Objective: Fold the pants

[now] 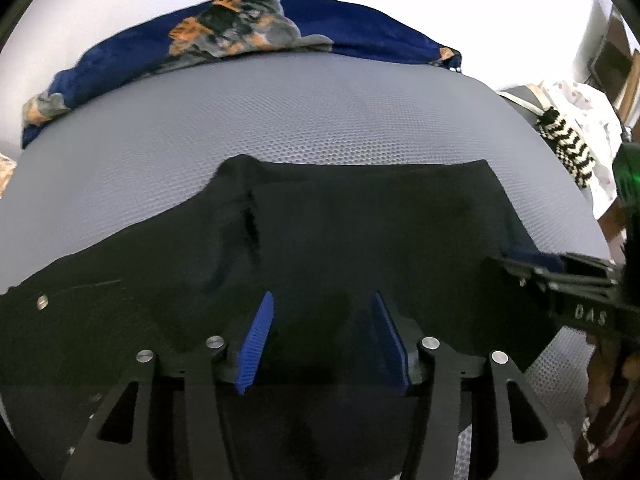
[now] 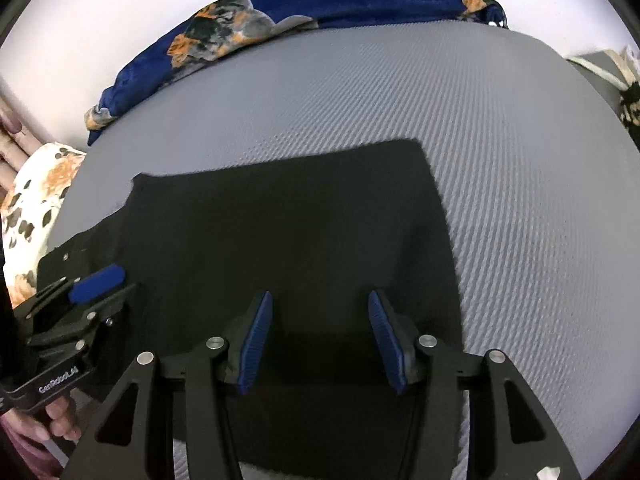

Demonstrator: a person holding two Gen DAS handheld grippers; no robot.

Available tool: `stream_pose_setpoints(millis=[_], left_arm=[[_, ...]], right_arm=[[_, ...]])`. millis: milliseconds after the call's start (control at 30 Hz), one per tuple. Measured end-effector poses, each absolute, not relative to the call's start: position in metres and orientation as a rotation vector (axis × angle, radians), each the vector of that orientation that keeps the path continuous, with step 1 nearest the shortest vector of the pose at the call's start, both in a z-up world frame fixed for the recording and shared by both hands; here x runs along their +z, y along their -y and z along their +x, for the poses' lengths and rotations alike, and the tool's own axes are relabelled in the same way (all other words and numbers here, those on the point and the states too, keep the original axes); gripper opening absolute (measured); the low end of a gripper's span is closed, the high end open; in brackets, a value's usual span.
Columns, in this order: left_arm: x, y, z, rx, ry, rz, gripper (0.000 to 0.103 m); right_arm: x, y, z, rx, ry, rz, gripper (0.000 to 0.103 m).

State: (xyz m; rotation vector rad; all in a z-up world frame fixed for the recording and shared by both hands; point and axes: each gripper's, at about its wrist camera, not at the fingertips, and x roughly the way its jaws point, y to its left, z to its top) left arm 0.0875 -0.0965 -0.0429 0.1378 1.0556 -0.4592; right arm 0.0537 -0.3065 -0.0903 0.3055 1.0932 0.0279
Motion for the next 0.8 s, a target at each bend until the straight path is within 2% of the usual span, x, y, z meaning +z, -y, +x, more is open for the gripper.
stream_pose_setpoints(millis=[367, 567, 667, 800], left_arm=[[-0.024, 0.054, 0.063, -0.335, -1.005, 0.137, 0.057], [-0.014, 0.006, 0.050, -0.292, -1.002, 0.025, 0.058], [-0.010, -0.017, 0.043, -0.242, -1.005, 0.006, 0.058], [-0.004, -0.056, 0.034, -0.218, -1.009, -0.093, 0.059]], right_arm=[[-0.089, 0.256, 0.043, 0.133, -1.118, 0.313, 0.050], [-0.084, 0.221, 0.045, 0.226, -1.138, 0.302, 0.050], [-0.082, 0.206, 0.050, 0.255, -1.141, 0.286, 0.055], [-0.081, 0.187, 0.058, 0.302, -1.152, 0.266, 0.056]])
